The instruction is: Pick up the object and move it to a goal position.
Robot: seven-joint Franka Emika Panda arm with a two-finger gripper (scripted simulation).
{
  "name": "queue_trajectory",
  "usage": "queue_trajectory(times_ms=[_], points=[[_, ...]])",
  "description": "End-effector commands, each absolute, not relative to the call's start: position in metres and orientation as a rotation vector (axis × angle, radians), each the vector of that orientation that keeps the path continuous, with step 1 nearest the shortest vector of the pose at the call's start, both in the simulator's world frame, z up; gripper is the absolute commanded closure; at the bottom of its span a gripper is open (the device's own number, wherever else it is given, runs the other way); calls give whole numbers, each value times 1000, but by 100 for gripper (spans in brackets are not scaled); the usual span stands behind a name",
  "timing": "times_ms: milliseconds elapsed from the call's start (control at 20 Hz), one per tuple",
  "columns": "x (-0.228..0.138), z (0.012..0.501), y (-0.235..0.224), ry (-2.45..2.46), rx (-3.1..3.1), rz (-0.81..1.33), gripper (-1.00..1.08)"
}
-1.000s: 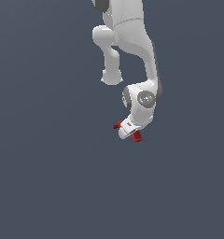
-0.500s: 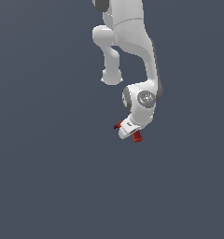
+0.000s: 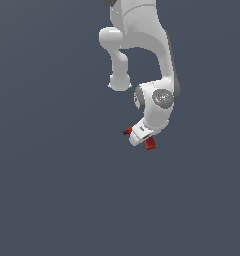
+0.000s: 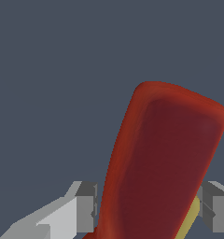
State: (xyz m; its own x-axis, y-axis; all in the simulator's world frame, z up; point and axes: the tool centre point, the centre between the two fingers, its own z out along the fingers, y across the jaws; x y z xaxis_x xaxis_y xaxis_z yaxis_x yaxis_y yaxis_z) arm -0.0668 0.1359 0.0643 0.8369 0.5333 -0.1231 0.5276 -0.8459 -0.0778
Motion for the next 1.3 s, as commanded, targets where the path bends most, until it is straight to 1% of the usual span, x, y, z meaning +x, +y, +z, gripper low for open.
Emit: queue_trajectory(times_ms=[0,750,1000,1250], points=[[-62,85,141,-860,-2972,211,108],[-32,234,175,-861,-2971,211,108],[-23,268,183,-860,-2971,211,108],[-17,289,188,-859,-2972,211,108]])
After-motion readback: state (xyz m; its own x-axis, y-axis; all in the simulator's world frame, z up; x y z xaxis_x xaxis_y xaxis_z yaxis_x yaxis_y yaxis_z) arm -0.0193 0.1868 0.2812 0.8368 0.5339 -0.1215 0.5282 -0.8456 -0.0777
